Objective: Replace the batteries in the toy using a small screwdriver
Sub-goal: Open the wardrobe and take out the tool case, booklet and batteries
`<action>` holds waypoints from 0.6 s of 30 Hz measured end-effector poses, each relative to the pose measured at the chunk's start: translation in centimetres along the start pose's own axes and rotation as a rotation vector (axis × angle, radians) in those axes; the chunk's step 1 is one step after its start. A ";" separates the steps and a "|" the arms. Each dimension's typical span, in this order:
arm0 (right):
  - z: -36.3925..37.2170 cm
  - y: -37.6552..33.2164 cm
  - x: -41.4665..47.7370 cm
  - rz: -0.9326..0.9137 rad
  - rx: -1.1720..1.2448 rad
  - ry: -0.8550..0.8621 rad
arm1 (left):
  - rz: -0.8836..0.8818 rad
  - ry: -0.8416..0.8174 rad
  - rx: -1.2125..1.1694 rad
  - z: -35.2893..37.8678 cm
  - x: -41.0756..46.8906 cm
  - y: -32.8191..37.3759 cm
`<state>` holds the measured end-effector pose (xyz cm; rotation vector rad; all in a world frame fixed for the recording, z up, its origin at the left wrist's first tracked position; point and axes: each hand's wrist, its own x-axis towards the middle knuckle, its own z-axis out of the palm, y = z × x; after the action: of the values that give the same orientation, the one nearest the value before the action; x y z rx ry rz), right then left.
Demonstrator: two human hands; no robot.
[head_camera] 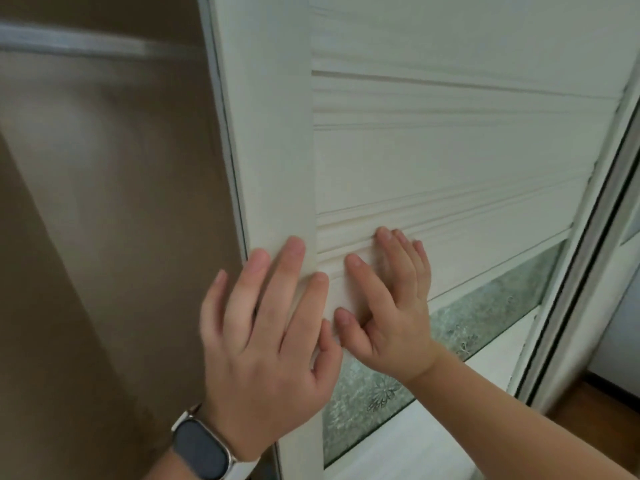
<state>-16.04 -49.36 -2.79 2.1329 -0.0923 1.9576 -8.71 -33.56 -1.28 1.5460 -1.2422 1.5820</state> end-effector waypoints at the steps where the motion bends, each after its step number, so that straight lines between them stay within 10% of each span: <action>1: 0.1 0.1 0.0 -0.004 -0.006 0.003 | -0.004 0.004 -0.003 0.1 -0.1 0.1; 18: 0.0 0.9 -0.1 0.004 0.024 -0.015 | -0.016 0.037 -0.094 1.4 -0.3 0.3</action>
<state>-16.29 -50.23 -2.72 2.1646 -0.0768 1.9544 -8.37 -34.85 -1.79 1.4584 -1.2628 1.5136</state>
